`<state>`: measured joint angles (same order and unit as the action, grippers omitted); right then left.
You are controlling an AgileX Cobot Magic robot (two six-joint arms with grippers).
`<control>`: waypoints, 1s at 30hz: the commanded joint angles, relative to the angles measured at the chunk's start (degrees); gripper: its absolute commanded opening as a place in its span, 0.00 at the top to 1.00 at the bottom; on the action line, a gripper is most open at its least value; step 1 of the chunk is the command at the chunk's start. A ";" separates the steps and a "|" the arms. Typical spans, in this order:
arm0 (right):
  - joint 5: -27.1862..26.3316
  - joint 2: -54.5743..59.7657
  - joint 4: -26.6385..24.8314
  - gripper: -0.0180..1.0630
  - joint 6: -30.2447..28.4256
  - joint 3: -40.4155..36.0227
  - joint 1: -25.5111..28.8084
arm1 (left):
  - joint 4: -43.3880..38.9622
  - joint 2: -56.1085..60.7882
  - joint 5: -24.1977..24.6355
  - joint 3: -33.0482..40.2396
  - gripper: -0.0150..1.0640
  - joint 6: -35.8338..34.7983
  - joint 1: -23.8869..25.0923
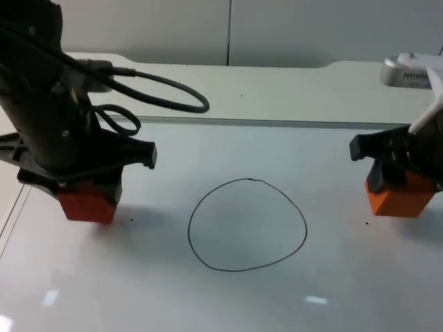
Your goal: Pick up one cube with the left hand and another cube with the right hand. First place the cube in the right hand at the target position, then stack the cube in the left hand on top.
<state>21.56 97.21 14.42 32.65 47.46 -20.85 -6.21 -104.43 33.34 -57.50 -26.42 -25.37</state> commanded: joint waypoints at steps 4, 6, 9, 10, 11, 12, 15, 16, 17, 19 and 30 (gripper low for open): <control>4.37 -9.02 4.49 0.98 0.35 3.67 -0.29 | -7.64 10.03 0.68 -0.57 0.96 -0.56 -0.39; 6.70 -12.67 7.55 0.98 0.35 6.46 -0.29 | -10.39 15.51 0.28 -0.67 0.96 -0.56 -0.39; 8.86 -16.48 10.04 0.98 0.35 9.44 -0.29 | -13.39 20.55 -0.03 -1.40 0.96 -1.32 -0.39; 9.95 -18.01 11.21 0.98 0.35 11.19 -0.29 | -14.31 23.03 -0.04 -2.19 0.96 -1.32 -0.39; 10.92 -19.74 11.91 0.98 0.35 12.96 -0.29 | -14.64 25.42 -0.04 -3.43 0.96 -1.32 -0.39; 11.55 -21.41 12.79 0.98 0.35 14.31 -0.29 | -15.23 27.19 -0.04 -4.86 0.96 -1.32 -0.39; 12.06 -24.31 13.35 0.98 0.35 17.17 -0.29 | -15.57 30.70 -0.04 -8.05 0.96 -1.03 -0.39; 12.04 -25.72 13.76 0.98 0.35 18.34 -0.29 | -15.57 31.81 -0.04 -9.79 0.96 -0.51 -0.39; 12.04 -26.97 14.00 0.98 0.35 19.18 -0.29 | -15.68 32.96 0.10 -11.50 0.96 0.30 -0.39; 12.04 -28.00 14.00 0.98 0.35 20.05 -0.29 | -15.68 33.98 0.22 -12.76 0.96 1.30 -0.39; 16.14 -35.26 13.92 0.98 -4.59 20.69 -0.29 | -14.72 37.27 3.42 -15.19 0.96 6.59 -0.39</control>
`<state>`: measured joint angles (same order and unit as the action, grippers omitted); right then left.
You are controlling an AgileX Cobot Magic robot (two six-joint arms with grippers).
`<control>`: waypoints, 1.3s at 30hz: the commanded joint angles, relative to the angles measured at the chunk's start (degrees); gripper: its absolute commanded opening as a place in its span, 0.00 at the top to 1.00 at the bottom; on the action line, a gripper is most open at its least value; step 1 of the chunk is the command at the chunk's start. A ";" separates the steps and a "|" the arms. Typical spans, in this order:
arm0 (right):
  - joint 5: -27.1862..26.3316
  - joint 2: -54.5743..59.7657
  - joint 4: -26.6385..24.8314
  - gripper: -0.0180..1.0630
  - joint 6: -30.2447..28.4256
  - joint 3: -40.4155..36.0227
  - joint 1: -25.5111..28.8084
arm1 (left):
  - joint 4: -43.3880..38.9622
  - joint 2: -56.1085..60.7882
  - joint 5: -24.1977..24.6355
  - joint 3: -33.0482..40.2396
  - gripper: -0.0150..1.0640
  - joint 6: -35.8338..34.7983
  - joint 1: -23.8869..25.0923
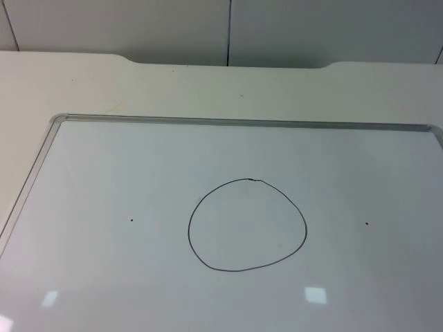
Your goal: Pick up one cube with the left hand and another cube with the right hand. First place the cube in the right hand at the target position, then stack the cube in the left hand on top.
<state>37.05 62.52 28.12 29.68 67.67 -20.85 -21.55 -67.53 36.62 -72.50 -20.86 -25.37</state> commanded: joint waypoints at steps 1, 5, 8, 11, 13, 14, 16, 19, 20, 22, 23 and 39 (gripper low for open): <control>1.29 -0.56 -0.30 0.98 -3.75 0.48 -0.29 | 0.62 0.37 0.13 -0.18 0.96 1.39 -0.39; -0.53 -0.56 -6.93 0.98 -14.47 0.48 -0.29 | 1.04 0.37 0.13 -0.18 0.96 1.40 -0.39; -6.38 -0.44 -18.62 0.98 -24.33 0.48 -0.29 | 1.18 0.37 0.13 -0.07 0.96 2.34 -0.39; -8.43 0.10 -22.98 0.98 -28.39 0.48 -0.29 | 1.16 0.37 0.13 -0.07 0.96 2.50 -0.39; -8.74 1.25 -23.22 0.98 -29.68 0.48 -0.29 | 1.20 0.37 0.13 -0.07 0.96 2.90 -0.39; -8.74 1.25 -23.22 0.98 -29.68 0.48 -0.29 | 1.20 0.37 0.13 -0.07 0.96 2.90 -0.39; -6.63 3.12 -23.99 0.98 -32.08 0.48 -0.29 | 1.20 0.37 0.13 -0.07 0.96 2.90 -0.39; -5.64 4.48 -25.50 0.98 -33.83 0.48 -0.29 | 1.32 0.26 0.13 -0.07 0.96 2.91 -0.39; -5.67 5.09 -27.27 0.98 -35.04 0.48 -0.29 | 1.41 0.26 0.13 -0.07 0.96 2.91 -0.39; -6.03 5.76 -31.68 0.98 -36.97 0.48 -0.29 | 1.46 0.26 0.13 -0.07 0.96 2.91 -0.39; -6.31 6.06 -34.80 0.98 -38.63 0.48 -0.29 | 1.45 0.15 0.13 -0.07 0.96 2.91 -0.39; -8.64 18.29 -46.55 0.98 -58.00 0.48 -18.04 | 1.92 -1.78 -0.27 -0.07 0.96 2.91 -0.39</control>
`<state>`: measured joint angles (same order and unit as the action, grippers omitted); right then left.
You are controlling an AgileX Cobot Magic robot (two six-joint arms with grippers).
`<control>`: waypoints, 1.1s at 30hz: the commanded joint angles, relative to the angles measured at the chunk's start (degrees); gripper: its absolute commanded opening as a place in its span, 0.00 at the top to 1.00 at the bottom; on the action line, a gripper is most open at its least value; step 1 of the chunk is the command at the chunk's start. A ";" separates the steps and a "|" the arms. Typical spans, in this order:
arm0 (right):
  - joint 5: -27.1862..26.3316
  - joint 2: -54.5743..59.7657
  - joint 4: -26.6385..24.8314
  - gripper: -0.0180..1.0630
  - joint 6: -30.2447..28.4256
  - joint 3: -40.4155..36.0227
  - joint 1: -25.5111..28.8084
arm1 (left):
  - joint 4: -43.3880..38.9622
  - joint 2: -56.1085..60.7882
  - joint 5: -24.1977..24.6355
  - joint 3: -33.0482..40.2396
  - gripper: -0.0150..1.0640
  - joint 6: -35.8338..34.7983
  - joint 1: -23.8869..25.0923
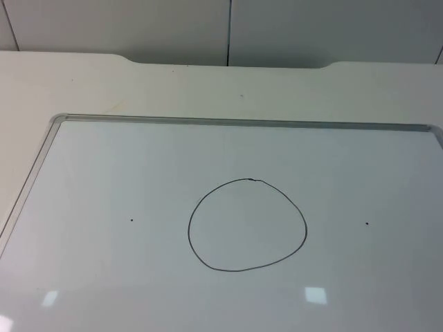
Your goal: Pick up one cube with the left hand and another cube with the right hand. First place the cube in the right hand at the target position, then stack the cube in the left hand on top.
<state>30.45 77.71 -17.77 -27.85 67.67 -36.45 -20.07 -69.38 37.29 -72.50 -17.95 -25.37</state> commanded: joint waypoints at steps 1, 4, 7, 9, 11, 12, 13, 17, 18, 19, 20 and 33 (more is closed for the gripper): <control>-2.71 4.87 -0.66 0.98 0.03 0.48 -3.11 | 0.43 0.09 -0.95 -0.07 0.96 0.00 -0.39; -3.28 8.36 -0.82 0.98 1.76 0.48 -3.64 | 0.43 0.09 -0.46 -0.07 0.96 0.00 -0.39; -3.28 11.28 -1.74 0.98 1.89 0.48 -3.64 | 0.43 0.09 0.05 -0.07 0.96 0.00 -0.39; -3.28 13.96 -1.58 0.98 1.89 0.48 -3.64 | 0.43 0.09 0.43 -0.07 0.96 0.00 -0.39; -3.28 17.48 -1.58 0.98 1.89 0.48 -3.64 | 0.43 0.09 0.43 -0.07 0.96 0.00 -0.39; -3.28 17.48 -1.58 0.98 1.89 0.48 -3.64 | 0.43 0.09 0.43 -0.07 0.96 0.00 -0.39; -3.28 18.64 -1.58 0.98 1.89 0.48 -3.64 | 0.43 0.09 0.43 -0.07 0.96 0.00 -0.39; -3.11 22.33 0.40 0.98 2.46 0.48 -3.64 | 0.43 0.09 0.55 -0.07 0.96 0.00 -0.39; -2.95 23.27 1.58 0.98 2.77 0.48 -3.64 | 0.43 0.09 0.55 -0.07 0.96 0.00 -0.39; -2.94 24.28 2.91 0.98 3.69 0.48 -3.64 | 0.43 0.09 0.70 -0.07 0.96 0.00 -0.39; -2.94 25.18 4.16 0.98 4.80 0.48 -3.64 | 0.43 0.09 0.92 -0.07 0.96 0.00 -0.39; -0.74 31.23 12.81 0.98 12.96 0.48 -3.64 | 0.43 0.09 3.12 -0.07 0.96 1.04 -0.39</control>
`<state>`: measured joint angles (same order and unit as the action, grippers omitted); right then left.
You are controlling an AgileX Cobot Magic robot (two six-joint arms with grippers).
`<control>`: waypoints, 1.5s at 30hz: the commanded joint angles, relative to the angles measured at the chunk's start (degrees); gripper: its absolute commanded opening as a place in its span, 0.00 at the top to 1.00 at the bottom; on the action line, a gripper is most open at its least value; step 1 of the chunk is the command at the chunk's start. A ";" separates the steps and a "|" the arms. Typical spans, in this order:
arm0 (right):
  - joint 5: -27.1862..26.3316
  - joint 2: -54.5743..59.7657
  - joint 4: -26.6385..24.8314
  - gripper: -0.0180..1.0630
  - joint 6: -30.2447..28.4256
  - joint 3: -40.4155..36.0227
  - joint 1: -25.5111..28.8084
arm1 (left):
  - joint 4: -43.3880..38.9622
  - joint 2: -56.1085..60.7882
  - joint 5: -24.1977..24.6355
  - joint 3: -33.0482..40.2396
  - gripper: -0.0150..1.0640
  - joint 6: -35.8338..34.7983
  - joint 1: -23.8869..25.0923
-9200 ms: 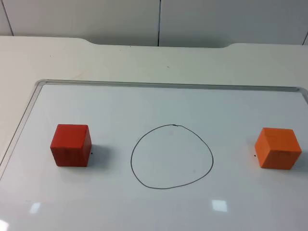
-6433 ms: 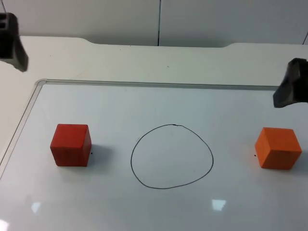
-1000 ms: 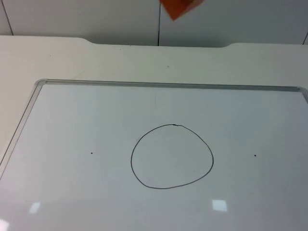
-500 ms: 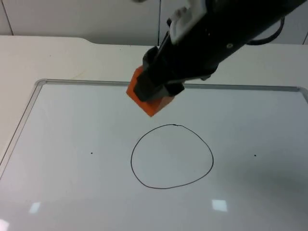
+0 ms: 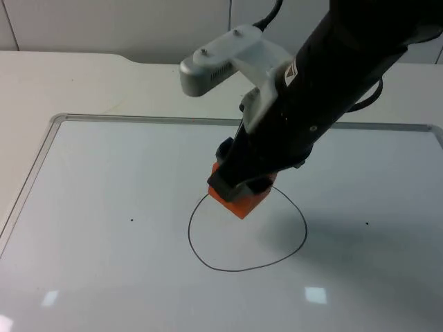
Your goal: Pick up one cube with the left hand and another cube with the right hand. First place the cube in the right hand at the target position, then stack the cube in the left hand on top.
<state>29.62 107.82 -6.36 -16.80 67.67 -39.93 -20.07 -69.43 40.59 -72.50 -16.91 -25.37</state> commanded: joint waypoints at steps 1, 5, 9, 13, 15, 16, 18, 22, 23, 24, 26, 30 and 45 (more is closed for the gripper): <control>0.36 1.68 2.30 0.98 2.83 0.48 -0.16 | 0.43 0.14 -0.17 -0.07 0.96 -0.01 -0.39; 0.51 3.01 3.84 0.98 3.81 0.48 -0.16 | 0.43 0.14 -0.17 -0.07 0.96 -0.01 -0.39; 0.14 3.79 4.26 0.98 3.94 0.48 -0.16 | 0.08 0.14 -0.17 -0.07 0.96 0.08 -0.39; 0.14 5.59 5.76 0.98 5.41 0.48 -0.05 | 0.08 0.14 -0.17 -0.07 0.96 0.08 -0.39; -0.06 6.13 6.36 0.98 6.34 0.48 -0.05 | 0.08 0.14 -0.17 -0.07 0.96 0.08 -0.39; -0.06 6.13 6.36 0.98 6.34 0.48 -0.05 | 0.08 0.14 -0.17 -0.07 0.96 0.08 -0.39; -0.65 6.26 6.36 0.98 6.34 0.48 -0.05 | 0.08 0.14 -0.17 -0.07 0.96 0.08 -0.39; -1.06 6.26 6.36 0.98 6.34 0.48 -0.05 | 0.08 0.14 -0.17 -0.07 0.96 0.08 -0.39; -1.19 6.26 6.36 0.98 6.34 0.48 -0.05 | 0.08 0.14 -0.17 -0.07 0.96 0.08 -0.39; -1.48 6.26 6.36 0.98 6.34 0.48 -0.05 | 0.08 0.14 -0.17 -0.07 0.96 0.08 -0.39; -1.60 6.26 6.36 0.98 6.34 0.48 -0.05 | 0.08 0.14 -0.17 -0.07 0.96 0.08 -0.39; -2.05 6.37 6.36 0.94 6.34 0.48 -0.05 | 0.18 0.14 -0.17 -0.07 0.96 0.08 -0.39; -2.25 6.85 6.36 0.22 5.89 0.48 -0.05 | 0.18 0.14 -0.28 -0.07 0.96 0.08 -0.39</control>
<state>27.73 114.80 0.00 -10.68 67.72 -39.93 -20.07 -69.43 40.82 -72.50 -16.71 -25.37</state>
